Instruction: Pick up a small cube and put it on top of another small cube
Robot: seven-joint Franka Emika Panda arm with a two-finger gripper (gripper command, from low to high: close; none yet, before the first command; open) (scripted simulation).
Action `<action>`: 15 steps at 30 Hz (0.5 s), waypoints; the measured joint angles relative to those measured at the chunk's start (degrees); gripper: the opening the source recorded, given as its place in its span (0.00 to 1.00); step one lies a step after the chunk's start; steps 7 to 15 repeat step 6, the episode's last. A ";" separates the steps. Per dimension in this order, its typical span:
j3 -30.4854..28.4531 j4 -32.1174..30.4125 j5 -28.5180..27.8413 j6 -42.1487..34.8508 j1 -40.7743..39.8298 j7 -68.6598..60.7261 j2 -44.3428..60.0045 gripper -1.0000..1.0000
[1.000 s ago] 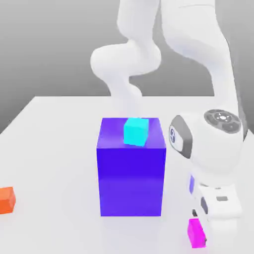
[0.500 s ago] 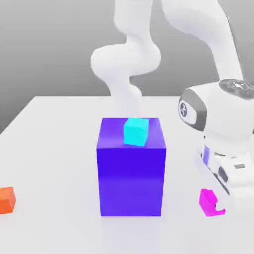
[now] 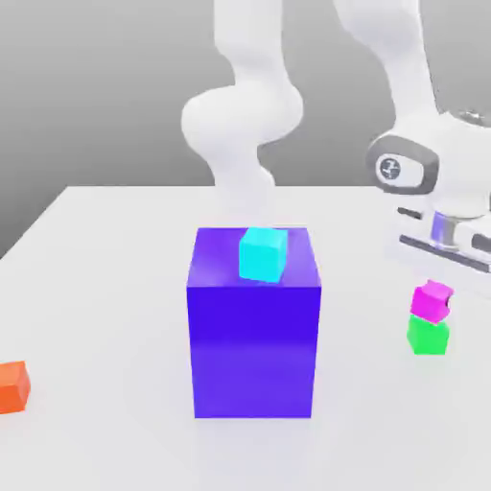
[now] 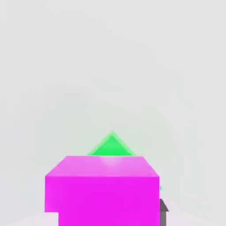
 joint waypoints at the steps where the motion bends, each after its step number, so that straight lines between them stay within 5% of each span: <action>1: 0.00 0.00 0.00 0.00 0.00 0.00 0.00 1.00; 15: -0.05 0.00 -0.03 0.23 0.06 0.01 0.14 1.00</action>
